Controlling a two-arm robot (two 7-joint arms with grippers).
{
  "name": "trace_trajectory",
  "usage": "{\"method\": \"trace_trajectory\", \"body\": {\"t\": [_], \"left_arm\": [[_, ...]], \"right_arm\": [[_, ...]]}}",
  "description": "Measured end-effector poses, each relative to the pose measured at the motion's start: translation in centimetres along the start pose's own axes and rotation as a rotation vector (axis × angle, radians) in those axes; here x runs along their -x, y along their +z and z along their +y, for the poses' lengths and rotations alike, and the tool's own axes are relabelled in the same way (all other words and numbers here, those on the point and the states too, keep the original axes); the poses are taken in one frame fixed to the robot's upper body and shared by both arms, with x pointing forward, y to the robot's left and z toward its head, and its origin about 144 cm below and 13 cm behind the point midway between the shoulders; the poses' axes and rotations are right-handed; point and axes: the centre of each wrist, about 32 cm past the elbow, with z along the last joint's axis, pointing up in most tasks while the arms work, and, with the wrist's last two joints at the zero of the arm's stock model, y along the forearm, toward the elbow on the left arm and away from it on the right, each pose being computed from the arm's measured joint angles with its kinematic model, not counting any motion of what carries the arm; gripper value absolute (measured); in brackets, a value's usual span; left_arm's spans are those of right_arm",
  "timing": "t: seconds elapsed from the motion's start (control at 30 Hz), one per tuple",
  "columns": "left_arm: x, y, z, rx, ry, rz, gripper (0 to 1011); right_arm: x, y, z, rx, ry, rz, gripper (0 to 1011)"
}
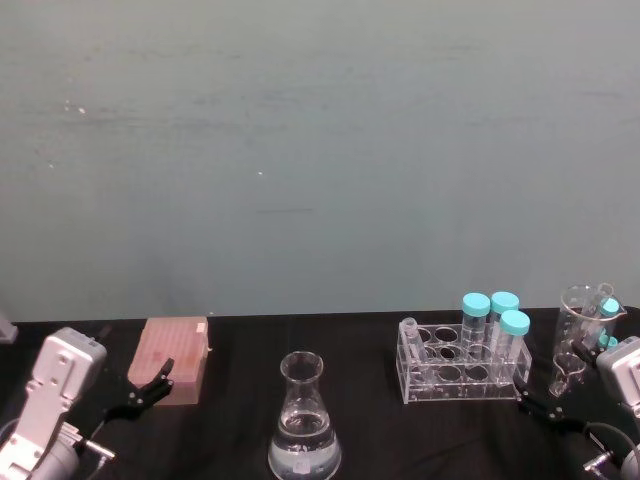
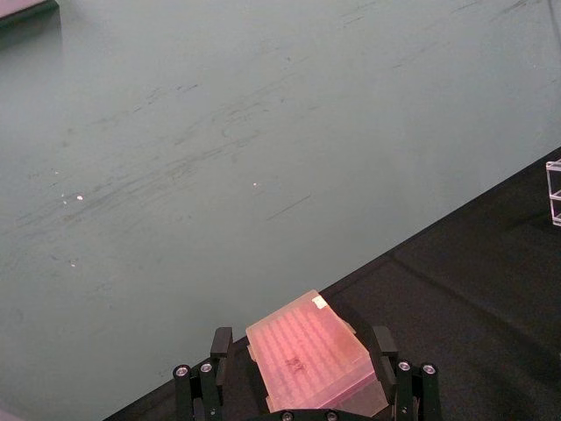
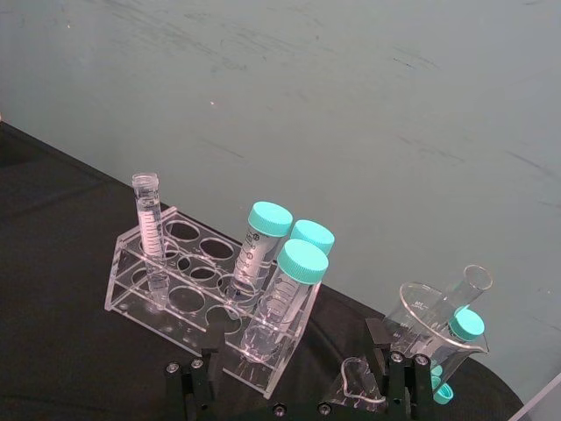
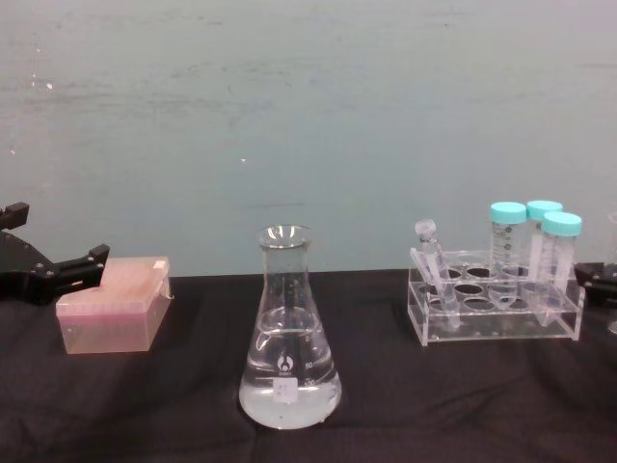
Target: Pour the liquid from the test tube into the beaker using one hand.
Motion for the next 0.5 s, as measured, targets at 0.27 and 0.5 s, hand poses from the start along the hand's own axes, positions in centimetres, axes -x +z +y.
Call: {"method": "trace_trajectory", "body": {"t": [0.27, 0.5], "left_arm": [[0.00, 0.00, 0.00, 0.000, 0.000, 0.000, 1000], [0.00, 0.00, 0.00, 0.000, 0.000, 0.000, 1000]], "right_arm": [[0.00, 0.00, 0.00, 0.000, 0.000, 0.000, 1004], [0.00, 0.00, 0.00, 0.000, 0.000, 0.000, 1004]]}}
